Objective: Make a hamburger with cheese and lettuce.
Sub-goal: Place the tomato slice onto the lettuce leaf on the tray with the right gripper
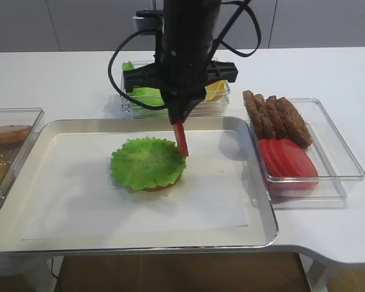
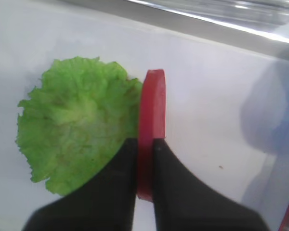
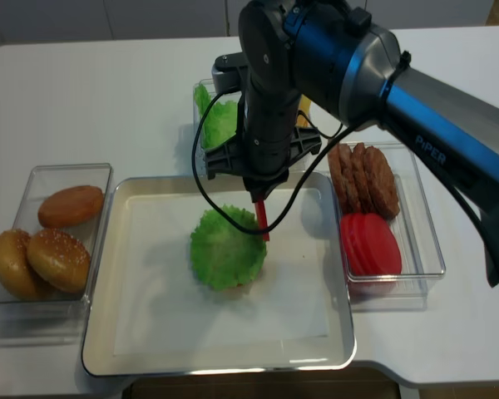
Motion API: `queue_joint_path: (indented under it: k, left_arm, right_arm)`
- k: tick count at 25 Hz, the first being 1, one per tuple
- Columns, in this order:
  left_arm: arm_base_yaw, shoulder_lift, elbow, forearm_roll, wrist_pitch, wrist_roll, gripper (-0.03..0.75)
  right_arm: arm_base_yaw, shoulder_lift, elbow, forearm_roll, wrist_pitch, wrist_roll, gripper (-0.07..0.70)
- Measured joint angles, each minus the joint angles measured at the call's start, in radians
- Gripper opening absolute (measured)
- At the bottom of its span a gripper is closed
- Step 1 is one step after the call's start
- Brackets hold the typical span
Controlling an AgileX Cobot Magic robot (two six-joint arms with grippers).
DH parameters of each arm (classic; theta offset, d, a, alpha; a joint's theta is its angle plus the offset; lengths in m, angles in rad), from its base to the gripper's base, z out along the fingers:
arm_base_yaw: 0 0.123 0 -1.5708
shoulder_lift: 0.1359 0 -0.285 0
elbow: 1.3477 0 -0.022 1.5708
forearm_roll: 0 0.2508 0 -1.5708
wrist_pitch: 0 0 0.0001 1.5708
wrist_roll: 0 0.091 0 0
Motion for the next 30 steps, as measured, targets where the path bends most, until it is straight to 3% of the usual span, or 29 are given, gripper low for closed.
queue_joint_path:
  k: [30]
  left_arm:
    - [0.000, 0.000, 0.000, 0.000, 0.000, 0.000, 0.233]
  right_arm:
    - [0.000, 0.002, 0.000, 0.035, 0.000, -0.008, 0.079]
